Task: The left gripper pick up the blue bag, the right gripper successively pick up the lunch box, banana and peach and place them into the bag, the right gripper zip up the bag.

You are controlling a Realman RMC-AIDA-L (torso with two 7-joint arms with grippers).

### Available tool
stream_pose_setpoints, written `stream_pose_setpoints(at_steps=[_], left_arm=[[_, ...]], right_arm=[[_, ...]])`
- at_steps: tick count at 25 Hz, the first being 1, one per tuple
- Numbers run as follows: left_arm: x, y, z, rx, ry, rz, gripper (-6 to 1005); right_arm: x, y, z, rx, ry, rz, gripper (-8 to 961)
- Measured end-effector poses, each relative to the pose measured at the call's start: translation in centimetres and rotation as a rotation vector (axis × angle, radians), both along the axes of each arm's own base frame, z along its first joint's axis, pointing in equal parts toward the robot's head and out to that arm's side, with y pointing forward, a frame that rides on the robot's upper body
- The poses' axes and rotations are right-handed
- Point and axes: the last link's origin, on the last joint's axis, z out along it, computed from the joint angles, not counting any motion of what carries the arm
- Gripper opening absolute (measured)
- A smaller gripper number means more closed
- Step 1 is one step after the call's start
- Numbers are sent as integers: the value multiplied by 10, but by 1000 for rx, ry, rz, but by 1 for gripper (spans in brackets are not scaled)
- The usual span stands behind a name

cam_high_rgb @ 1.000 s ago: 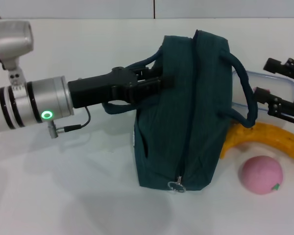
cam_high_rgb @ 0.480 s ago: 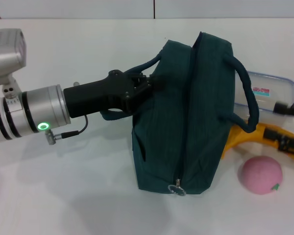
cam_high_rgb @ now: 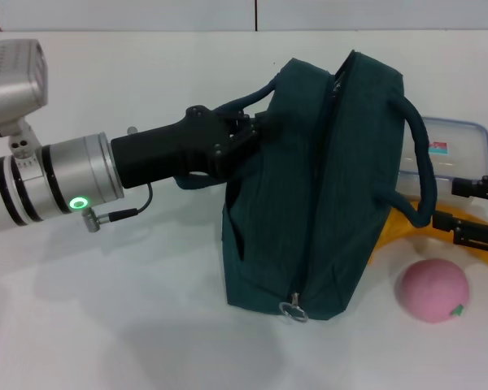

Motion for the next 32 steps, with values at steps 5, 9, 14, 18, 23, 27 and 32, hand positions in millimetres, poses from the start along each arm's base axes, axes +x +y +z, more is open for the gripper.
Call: stream_pose_setpoints(at_steps=[5,9,14,18,23,27,32], left_arm=[[-1,1,0,7,-2,10,48],[-1,1,1,9,0,12,48],[2,4,1,11,-2,7,47],[1,5,1,15,5,11,47],[-2,4,1,17,10,17,47],[0,5,1,24,14,2,47],[-2,4,1,34,20,1,47]], right_arm=[[3,3,4,20,-15,-16,692],[9,9,7,48,-32,-58,692],[14,19,13,110,-29,-127,692],[16,15,24,166,38,-150,691],[26,5,47,324,201,-228,692],[43,0,61,503,403,-373,692],[52,7,61,548,576,-521,691]])
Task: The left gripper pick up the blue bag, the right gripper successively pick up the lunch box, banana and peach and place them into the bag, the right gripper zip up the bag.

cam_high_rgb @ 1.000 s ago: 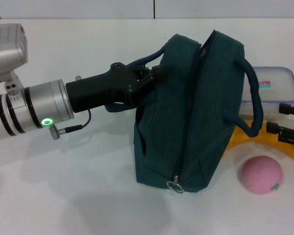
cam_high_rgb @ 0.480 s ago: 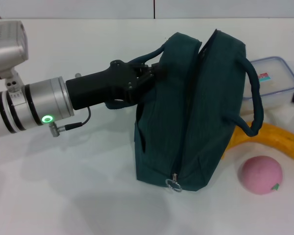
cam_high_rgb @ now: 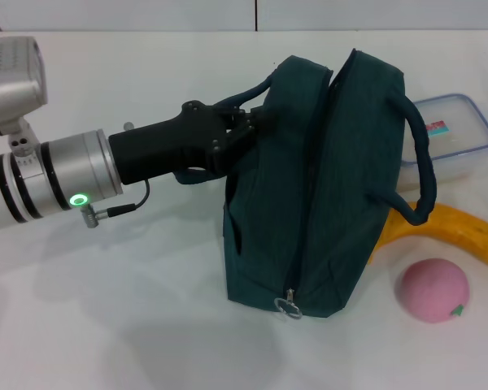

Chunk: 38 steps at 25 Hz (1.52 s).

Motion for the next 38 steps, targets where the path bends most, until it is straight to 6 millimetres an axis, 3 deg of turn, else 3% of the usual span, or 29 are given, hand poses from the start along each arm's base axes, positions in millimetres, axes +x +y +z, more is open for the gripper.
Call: stream_pose_setpoints(at_steps=[15,31,38], left_arm=[[-2,-5,-1,2,-1,-12,46],[1,-2,0,6,-4,-24,46],[1,-2,0,18,4,-31,45]], right_arm=[[-14,25,-47,-200,343,-135,691],[-30,47,-86,-311,470,-254,664],[-37,53,-90,-325,472,-244,648]])
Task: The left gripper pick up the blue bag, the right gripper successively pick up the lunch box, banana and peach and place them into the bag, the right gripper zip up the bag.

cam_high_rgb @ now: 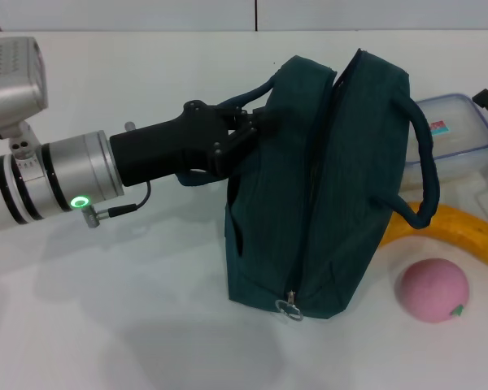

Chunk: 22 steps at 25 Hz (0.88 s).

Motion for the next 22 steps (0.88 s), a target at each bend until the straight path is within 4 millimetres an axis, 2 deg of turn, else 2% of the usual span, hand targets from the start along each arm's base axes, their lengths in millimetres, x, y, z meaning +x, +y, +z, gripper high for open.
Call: stream_pose_setpoints(at_steps=[7,22], left_arm=[[1,1,0,8,5,-10,45],[2,2,0,10,7,-14,44]], right_arm=[[-8,7,-1,-3,5,20,633],[-13,5,-7,2,36,22,599]])
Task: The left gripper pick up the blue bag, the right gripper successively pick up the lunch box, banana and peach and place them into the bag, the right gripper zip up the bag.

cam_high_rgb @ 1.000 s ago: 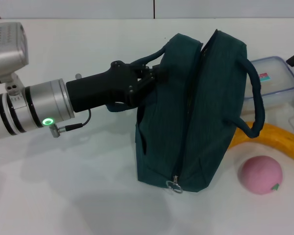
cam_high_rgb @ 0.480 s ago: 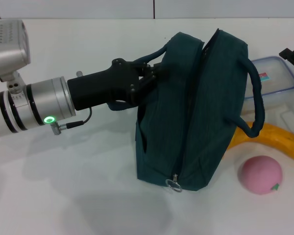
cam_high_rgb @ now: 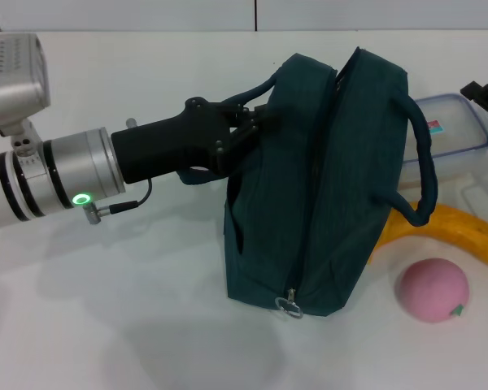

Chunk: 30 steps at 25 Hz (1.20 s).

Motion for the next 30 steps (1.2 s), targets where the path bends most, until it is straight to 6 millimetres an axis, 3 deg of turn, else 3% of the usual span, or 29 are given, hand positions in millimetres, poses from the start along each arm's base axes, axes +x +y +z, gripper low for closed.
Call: stream_pose_setpoints(at_steps=[3,8,21,30], left_arm=[[-1,0,0,1,1,1,44],[-2,0,0,0,6,2,44],[-2,-2,-1,3,2,-1,44],[-1,-3,-1,3,-3,-6,43]], right_arm=[[2,-2,-1,8,21,-18,592],[2,-5,-1,19,37,-18,345],[-7,-7,4,64,37,56,214],[-9,-7,7,123,-103,125,119]])
